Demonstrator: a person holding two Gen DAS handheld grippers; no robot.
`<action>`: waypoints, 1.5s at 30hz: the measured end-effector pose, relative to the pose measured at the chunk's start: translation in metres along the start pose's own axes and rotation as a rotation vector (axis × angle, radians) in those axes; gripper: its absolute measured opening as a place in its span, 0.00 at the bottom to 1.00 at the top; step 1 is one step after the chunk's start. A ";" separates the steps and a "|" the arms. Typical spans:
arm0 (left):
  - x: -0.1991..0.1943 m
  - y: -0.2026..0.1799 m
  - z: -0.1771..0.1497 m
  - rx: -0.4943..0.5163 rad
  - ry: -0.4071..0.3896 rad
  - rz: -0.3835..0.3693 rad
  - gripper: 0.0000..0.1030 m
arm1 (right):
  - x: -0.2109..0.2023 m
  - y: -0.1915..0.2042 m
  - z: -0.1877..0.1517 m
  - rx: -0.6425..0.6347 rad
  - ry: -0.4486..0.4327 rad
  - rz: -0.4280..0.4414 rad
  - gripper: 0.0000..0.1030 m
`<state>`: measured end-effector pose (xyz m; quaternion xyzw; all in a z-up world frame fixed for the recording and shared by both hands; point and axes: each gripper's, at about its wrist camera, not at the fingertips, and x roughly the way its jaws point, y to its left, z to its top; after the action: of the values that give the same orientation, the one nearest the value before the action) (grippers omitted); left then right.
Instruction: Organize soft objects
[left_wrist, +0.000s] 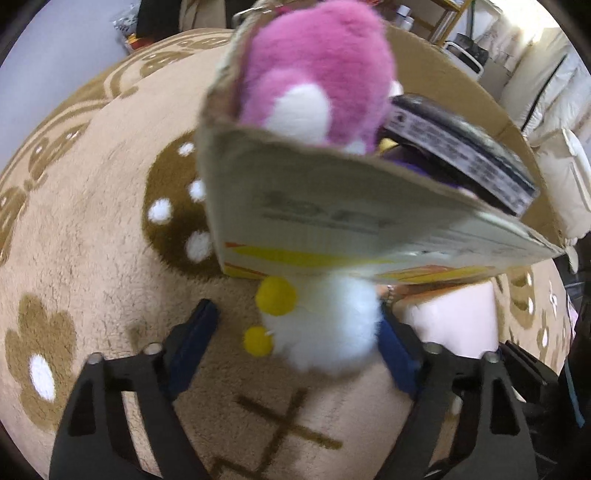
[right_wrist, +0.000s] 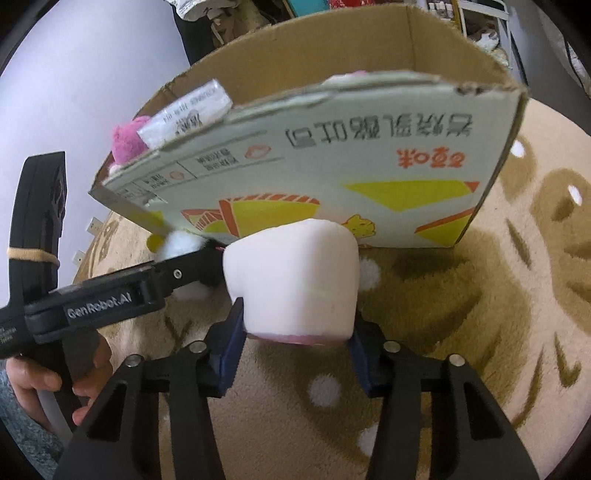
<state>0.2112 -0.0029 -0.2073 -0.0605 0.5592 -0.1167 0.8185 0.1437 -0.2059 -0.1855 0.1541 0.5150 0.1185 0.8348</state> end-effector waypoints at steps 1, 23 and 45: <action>-0.001 -0.001 -0.001 0.004 -0.001 -0.007 0.64 | -0.002 0.001 -0.001 0.000 -0.005 -0.005 0.47; -0.037 -0.011 -0.011 0.039 -0.074 -0.021 0.28 | -0.037 0.006 -0.002 0.055 -0.070 -0.021 0.45; -0.052 -0.016 -0.013 0.046 -0.068 0.021 0.19 | -0.077 0.005 -0.012 0.091 -0.135 0.001 0.45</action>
<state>0.1795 -0.0046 -0.1613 -0.0400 0.5290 -0.1189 0.8393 0.0985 -0.2269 -0.1249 0.2000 0.4622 0.0846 0.8598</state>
